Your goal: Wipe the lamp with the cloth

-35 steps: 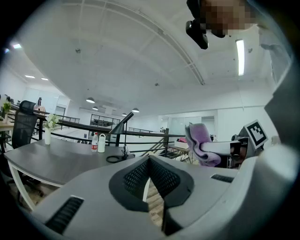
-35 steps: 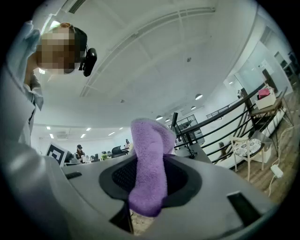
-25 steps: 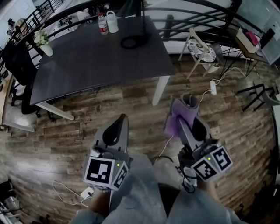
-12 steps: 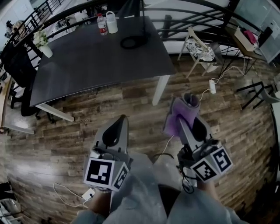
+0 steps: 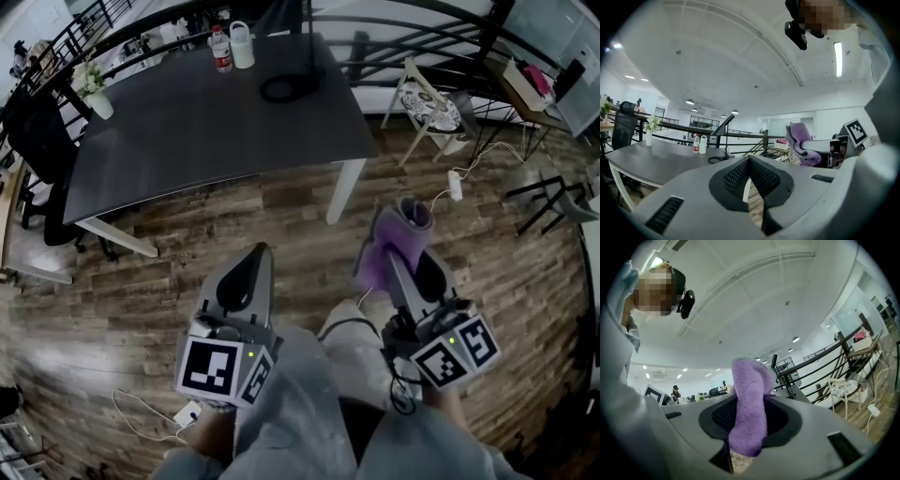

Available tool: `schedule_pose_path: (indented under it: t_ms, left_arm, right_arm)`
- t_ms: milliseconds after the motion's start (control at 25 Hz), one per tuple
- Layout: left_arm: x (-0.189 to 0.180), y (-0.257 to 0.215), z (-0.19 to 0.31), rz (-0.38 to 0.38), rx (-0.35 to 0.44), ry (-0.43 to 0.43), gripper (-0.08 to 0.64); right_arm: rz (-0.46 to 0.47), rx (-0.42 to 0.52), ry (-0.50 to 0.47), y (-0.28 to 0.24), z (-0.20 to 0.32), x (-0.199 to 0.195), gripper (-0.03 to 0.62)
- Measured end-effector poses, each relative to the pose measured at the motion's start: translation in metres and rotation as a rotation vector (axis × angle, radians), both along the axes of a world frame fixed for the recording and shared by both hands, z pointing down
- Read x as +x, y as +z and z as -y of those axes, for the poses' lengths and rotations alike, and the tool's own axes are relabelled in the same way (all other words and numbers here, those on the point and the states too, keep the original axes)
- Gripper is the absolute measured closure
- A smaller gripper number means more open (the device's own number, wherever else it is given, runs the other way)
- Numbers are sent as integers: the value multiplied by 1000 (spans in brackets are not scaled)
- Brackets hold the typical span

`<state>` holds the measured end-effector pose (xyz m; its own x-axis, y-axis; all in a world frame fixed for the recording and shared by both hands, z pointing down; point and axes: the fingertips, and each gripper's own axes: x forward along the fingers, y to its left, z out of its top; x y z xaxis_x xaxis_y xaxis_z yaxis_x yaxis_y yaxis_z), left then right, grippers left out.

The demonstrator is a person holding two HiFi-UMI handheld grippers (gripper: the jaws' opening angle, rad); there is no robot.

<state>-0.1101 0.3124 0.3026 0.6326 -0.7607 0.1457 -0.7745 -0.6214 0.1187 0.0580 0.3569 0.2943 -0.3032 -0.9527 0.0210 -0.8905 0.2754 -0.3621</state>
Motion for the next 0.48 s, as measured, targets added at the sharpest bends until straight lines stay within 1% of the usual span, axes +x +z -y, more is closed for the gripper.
schedule_pose_path:
  t_ms: [240,480]
  left_arm:
    - [0,3,11,2,0,-31,554]
    - [6,9,35,10,-7,-65,554]
  right_arm:
    - [-9,-20,1,10,19,13,456]
    - [-20,-36,-39,17,51,20,456]
